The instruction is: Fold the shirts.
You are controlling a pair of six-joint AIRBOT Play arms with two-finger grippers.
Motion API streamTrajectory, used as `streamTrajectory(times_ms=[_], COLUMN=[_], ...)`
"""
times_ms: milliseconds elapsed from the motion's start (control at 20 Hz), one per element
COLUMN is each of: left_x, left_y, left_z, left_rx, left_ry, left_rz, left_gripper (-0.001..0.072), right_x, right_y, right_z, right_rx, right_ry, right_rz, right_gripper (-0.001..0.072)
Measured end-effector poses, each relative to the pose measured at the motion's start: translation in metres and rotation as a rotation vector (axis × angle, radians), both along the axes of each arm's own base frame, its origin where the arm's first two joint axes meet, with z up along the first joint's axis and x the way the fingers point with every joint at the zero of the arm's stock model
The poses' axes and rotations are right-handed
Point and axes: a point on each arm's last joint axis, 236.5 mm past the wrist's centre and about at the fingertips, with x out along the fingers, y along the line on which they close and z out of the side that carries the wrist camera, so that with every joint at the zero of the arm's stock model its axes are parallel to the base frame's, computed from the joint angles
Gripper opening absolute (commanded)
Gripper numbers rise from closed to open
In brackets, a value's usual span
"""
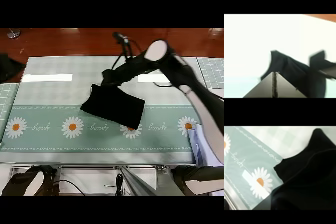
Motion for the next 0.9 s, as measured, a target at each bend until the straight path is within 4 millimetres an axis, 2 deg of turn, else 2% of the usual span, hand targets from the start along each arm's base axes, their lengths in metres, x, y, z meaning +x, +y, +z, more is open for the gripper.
streamTrajectory(times_ms=[100, 200, 300, 450, 500, 600, 700, 800, 900], left_x=[-0.020, -0.033, -0.038, -0.040, -0.039, -0.038, -0.036, -0.035, -0.034], left_y=[-0.007, -0.012, -0.015, -0.017, -0.018, -0.017, -0.018, -0.017, -0.017], left_z=[-0.009, -0.018, -0.027, -0.040, -0.043, -0.050, -0.054, -0.056, -0.058], left_rx=[-0.033, -0.058, -0.075, -0.091, -0.098, -0.102, -0.107, -0.110, -0.111], left_ry=[-0.014, -0.013, -0.003, 0.016, 0.022, 0.038, 0.050, 0.057, 0.061], left_rz=[-0.002, -0.009, -0.009, -0.009, -0.009, -0.006, -0.006, -0.004, -0.004], left_gripper=[0.0028, 0.0028, 0.0028, 0.0028, 0.0028, 0.0028, 0.0028, 0.0028, 0.0028], right_x=[0.005, 0.010, 0.013, 0.012, 0.014, 0.021, 0.027, 0.034, 0.027], right_y=[0.021, 0.034, 0.042, 0.037, 0.026, -0.012, -0.068, -0.135, -0.195], right_z=[-0.023, -0.043, -0.057, -0.066, -0.065, -0.054, -0.032, -0.008, 0.008], right_rx=[-0.012, -0.024, -0.029, -0.050, -0.068, -0.118, -0.184, -0.259, -0.289], right_ry=[0.026, 0.049, 0.073, 0.110, 0.117, 0.130, 0.122, 0.088, 0.062], right_rz=[0.024, 0.036, 0.033, 0.049, 0.052, 0.042, 0.004, -0.112, -0.264], right_gripper=[0.0018, 0.0029, 0.0620, 0.0617, 0.0617, 0.0617, 0.0617, 0.0617, 0.0617])
